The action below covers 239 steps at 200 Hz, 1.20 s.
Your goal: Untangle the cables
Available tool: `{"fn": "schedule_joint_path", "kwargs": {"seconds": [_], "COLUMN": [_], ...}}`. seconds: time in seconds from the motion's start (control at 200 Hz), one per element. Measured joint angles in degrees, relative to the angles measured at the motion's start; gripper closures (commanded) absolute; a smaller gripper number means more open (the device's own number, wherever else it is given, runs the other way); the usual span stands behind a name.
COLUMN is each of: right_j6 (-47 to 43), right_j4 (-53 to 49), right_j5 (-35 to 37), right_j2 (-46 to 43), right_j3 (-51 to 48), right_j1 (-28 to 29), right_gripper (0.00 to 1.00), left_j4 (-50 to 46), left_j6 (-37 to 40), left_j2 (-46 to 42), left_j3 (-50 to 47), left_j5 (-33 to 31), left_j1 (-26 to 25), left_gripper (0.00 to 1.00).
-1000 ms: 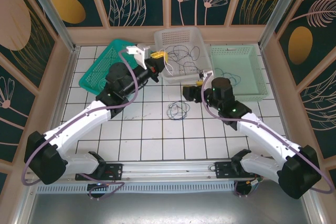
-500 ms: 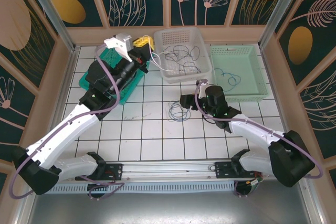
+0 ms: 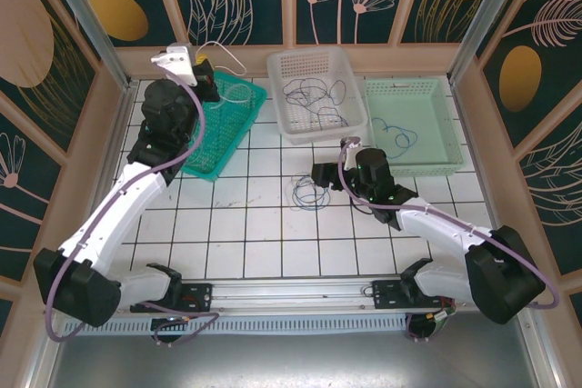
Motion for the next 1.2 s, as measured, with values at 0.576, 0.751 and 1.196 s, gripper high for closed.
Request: {"fn": "schedule_joint_path", "kwargs": {"seconds": [0.576, 0.751, 1.196], "right_j6": [-0.1, -0.2, -1.5], "right_j4": [-3.4, -4.0, -9.8], "right_j5": [1.4, 1.6, 3.8], "right_j2": [-0.5, -0.6, 4.2], "right_j3": [-0.1, -0.2, 0.8], "right_j1": [0.0, 0.0, 0.0], "right_gripper": [0.24, 0.24, 0.33], "left_j4": [-10.1, -11.1, -10.7], "left_j6": [-7.2, -9.9, -15.7], "left_j2": [18.9, 21.1, 15.3], "left_j3": [-0.9, -0.9, -4.4], "left_j5": [2.4, 3.2, 7.1], "left_j1": [10.6, 11.1, 10.2], "left_gripper": [0.93, 0.33, 0.02]}}
